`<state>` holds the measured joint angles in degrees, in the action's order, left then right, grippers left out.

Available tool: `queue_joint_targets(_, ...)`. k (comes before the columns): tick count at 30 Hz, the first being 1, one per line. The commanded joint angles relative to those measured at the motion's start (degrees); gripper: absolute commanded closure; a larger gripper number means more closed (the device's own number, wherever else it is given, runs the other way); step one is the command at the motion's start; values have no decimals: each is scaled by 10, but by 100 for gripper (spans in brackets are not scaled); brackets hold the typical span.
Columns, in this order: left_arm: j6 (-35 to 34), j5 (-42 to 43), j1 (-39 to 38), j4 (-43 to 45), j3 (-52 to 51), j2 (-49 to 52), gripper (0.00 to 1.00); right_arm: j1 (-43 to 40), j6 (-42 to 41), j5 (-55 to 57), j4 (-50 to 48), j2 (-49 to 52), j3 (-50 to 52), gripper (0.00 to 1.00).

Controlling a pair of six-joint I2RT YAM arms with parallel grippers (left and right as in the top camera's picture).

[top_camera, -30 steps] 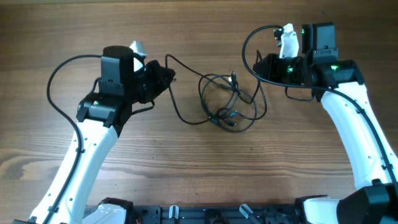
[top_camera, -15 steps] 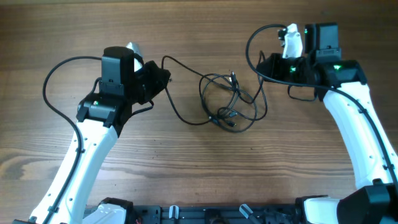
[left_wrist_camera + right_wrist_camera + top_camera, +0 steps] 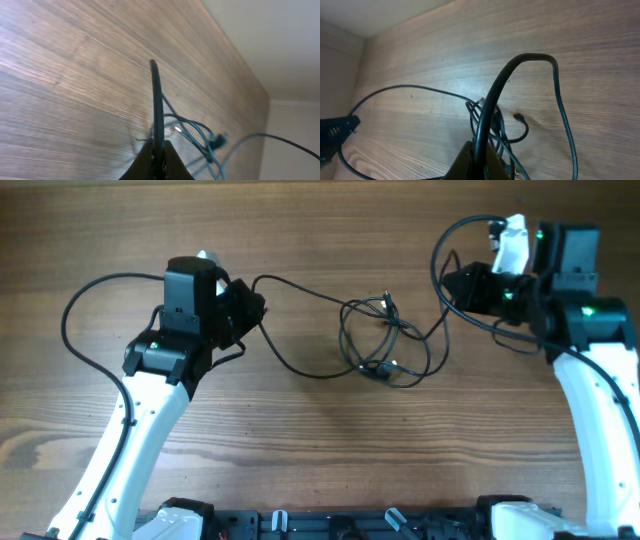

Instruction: Untangle cables

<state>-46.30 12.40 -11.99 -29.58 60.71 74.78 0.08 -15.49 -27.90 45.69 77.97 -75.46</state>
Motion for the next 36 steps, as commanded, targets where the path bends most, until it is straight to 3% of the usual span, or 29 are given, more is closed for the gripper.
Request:
queue_joint_targets(1,11,-56,3,-10,4,-5,93,-9,-12,42,10,-27,0,96)
queue_joint_targets(24,11,-93,3,-22,4,42,91,-9,-15,91,25,-35,0,96)
queue_joint_targets(31,11,-120,3,-22,4,67,80,-9,-54,195,42,-5,0,96)
queue_joint_targets(36,11,-144,3,-22,4,83,66,-9,-86,264,54,34,0,96)
